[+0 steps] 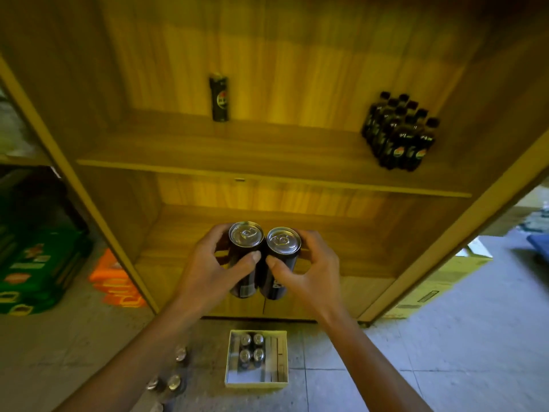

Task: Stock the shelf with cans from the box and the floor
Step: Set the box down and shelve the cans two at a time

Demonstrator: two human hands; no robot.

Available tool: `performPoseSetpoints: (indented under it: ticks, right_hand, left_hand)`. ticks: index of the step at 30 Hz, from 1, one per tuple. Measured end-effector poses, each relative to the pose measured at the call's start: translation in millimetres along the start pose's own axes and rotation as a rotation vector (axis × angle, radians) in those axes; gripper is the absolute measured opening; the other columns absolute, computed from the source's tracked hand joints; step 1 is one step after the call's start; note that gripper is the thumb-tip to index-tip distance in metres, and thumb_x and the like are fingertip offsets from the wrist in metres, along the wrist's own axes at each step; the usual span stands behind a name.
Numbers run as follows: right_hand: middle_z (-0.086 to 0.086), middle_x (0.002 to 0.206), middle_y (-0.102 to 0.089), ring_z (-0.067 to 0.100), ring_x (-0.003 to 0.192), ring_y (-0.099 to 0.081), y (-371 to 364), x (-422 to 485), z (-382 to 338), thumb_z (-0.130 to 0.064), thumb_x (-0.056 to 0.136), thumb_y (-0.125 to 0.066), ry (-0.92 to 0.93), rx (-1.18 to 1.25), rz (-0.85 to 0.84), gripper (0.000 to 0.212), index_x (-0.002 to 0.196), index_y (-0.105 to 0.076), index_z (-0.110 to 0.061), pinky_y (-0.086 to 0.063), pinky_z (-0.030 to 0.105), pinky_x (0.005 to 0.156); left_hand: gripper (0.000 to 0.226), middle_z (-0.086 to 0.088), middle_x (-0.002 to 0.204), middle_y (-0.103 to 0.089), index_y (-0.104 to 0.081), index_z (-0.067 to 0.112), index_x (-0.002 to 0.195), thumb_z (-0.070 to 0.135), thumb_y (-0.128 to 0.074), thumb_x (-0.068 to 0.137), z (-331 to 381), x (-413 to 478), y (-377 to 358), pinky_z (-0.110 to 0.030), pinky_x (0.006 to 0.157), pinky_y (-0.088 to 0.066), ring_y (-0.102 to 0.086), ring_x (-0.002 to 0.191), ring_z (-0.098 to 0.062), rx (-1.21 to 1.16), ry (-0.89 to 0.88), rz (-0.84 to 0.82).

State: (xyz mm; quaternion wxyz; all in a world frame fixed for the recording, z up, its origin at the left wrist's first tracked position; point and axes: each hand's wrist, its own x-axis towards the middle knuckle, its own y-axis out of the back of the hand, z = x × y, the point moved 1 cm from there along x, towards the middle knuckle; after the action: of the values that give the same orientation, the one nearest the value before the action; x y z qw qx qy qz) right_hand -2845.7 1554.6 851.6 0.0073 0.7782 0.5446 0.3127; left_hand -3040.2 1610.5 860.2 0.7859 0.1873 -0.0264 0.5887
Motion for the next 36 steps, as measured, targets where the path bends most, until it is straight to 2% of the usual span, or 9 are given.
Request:
performPoseSetpoints:
  ticks: [2, 5, 9, 11, 15, 18, 25, 30, 36]
  right_hand:
    - [-0.01, 0.111, -0.065, 0.012, 0.105, -0.065, 14, 24, -36, -0.047, 0.08, -0.079, 0.022, 0.011, -0.005, 0.049, 0.119, -0.06, -0.023, -0.058, 0.035, 0.079]
    - [-0.009, 0.111, -0.066, 0.011, 0.104, -0.066, 28, 54, -74, -0.045, 0.08, -0.079, 0.049, 0.021, 0.0, 0.05, 0.118, -0.061, -0.02, -0.059, 0.032, 0.079]
    - [-0.011, 0.111, -0.068, 0.009, 0.105, -0.066, 35, 86, -99, -0.046, 0.079, -0.079, 0.051, 0.036, -0.001, 0.05, 0.118, -0.061, -0.02, -0.058, 0.029, 0.081]
    - [-0.012, 0.112, -0.068, 0.007, 0.105, -0.066, 35, 100, -102, -0.046, 0.08, -0.078, 0.049, 0.043, -0.012, 0.05, 0.119, -0.062, -0.02, -0.058, 0.028, 0.081]
    - [-0.011, 0.113, -0.069, 0.006, 0.104, -0.066, 28, 129, -95, -0.044, 0.08, -0.079, 0.018, 0.071, -0.033, 0.051, 0.121, -0.063, -0.018, -0.058, 0.032, 0.083]
    - [-0.009, 0.114, -0.069, 0.005, 0.103, -0.066, 20, 155, -79, -0.041, 0.079, -0.08, -0.016, 0.088, -0.06, 0.053, 0.122, -0.062, -0.016, -0.058, 0.034, 0.086]
    - [-0.009, 0.116, -0.067, 0.002, 0.104, -0.064, -10, 224, -45, -0.045, 0.076, -0.082, -0.077, 0.095, -0.129, 0.056, 0.122, -0.062, -0.021, -0.057, 0.032, 0.088]
    - [-0.007, 0.116, -0.066, -0.006, 0.098, -0.062, -38, 261, -22, -0.035, 0.075, -0.085, -0.124, 0.133, -0.133, 0.052, 0.12, -0.062, -0.021, -0.053, 0.014, 0.079]
    - [0.001, 0.121, -0.065, 0.01, 0.103, -0.063, -70, 290, 6, -0.031, 0.076, -0.085, -0.144, 0.064, -0.119, 0.055, 0.123, -0.061, -0.014, -0.056, 0.026, 0.083]
  left_hand:
    - [0.044, 0.031, 0.11, -0.065, -0.059, 0.052, 0.108, 0.057, -0.073, 0.066, 43, 16, 15, -0.012, 0.075, -0.052, -0.06, 0.106, 0.008, -0.006, -0.029, -0.011]
    - [0.051, 0.025, 0.106, -0.067, -0.061, 0.039, 0.111, 0.057, -0.073, 0.065, 90, 37, 31, -0.017, 0.08, -0.051, -0.06, 0.104, 0.007, 0.007, -0.068, -0.001]
    - [0.045, 0.02, 0.106, -0.07, -0.064, 0.029, 0.114, 0.037, -0.083, 0.074, 120, 64, 46, -0.013, 0.078, -0.051, -0.063, 0.104, 0.004, -0.007, -0.114, -0.009]
    - [0.039, 0.019, 0.104, -0.07, -0.064, 0.028, 0.113, 0.03, -0.08, 0.078, 124, 78, 50, -0.007, 0.076, -0.048, -0.063, 0.102, 0.006, -0.001, -0.128, -0.016]
    - [0.037, 0.017, 0.106, -0.069, -0.064, 0.03, 0.112, 0.033, -0.079, 0.079, 122, 108, 56, -0.004, 0.074, -0.046, -0.062, 0.101, 0.007, 0.03, -0.093, -0.015]
    - [0.038, 0.015, 0.109, -0.067, -0.063, 0.029, 0.113, 0.032, -0.079, 0.079, 117, 132, 59, -0.014, 0.078, -0.047, -0.062, 0.103, 0.001, 0.053, -0.061, -0.01]
    - [0.042, -0.003, 0.113, -0.068, -0.062, 0.007, 0.12, 0.015, -0.077, 0.082, 101, 192, 65, -0.023, 0.084, -0.052, -0.063, 0.105, -0.012, 0.056, 0.002, 0.035]
    - [0.04, 0.008, 0.107, -0.067, -0.062, 0.016, 0.116, 0.017, -0.079, 0.079, 79, 229, 73, -0.016, 0.077, -0.047, -0.061, 0.098, 0.002, 0.03, 0.042, 0.068]
    - [0.036, 0.01, 0.107, -0.07, -0.065, 0.032, 0.106, 0.023, -0.082, 0.076, 44, 265, 86, -0.018, 0.077, -0.053, -0.066, 0.099, 0.002, -0.043, 0.084, 0.077]
